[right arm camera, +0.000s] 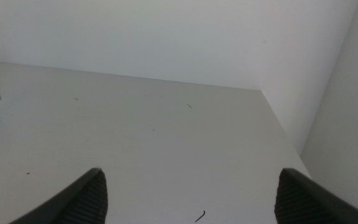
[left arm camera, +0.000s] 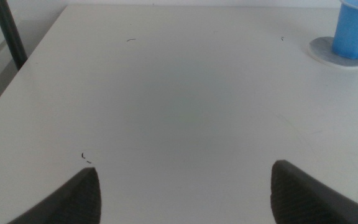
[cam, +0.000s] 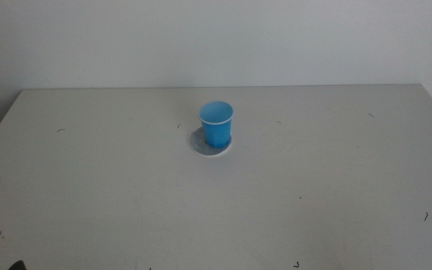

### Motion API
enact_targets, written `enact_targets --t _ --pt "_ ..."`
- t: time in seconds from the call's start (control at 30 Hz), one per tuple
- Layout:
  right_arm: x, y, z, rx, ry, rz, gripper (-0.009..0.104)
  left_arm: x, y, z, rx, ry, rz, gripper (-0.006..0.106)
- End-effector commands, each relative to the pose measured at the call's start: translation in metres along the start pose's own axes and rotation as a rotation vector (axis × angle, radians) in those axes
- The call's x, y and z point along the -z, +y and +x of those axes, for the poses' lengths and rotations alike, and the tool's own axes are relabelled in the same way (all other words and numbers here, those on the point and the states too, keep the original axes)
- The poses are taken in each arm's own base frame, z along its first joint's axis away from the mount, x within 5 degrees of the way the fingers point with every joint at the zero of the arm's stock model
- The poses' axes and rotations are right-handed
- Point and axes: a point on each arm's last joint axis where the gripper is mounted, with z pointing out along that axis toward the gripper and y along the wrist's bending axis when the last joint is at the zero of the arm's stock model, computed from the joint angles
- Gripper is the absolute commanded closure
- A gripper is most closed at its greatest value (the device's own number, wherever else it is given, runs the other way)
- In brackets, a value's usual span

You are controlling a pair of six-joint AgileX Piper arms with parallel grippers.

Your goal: Place an empty cup on a cup mat.

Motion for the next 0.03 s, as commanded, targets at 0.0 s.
enact_targets --t 0.0 --pt "0.0029 -0.0012 -0.0103 0.018 -0.108 0.017 0.015 0.0011 -0.0010 -0.0080 0.011 -0.075 0.010 -0.005"
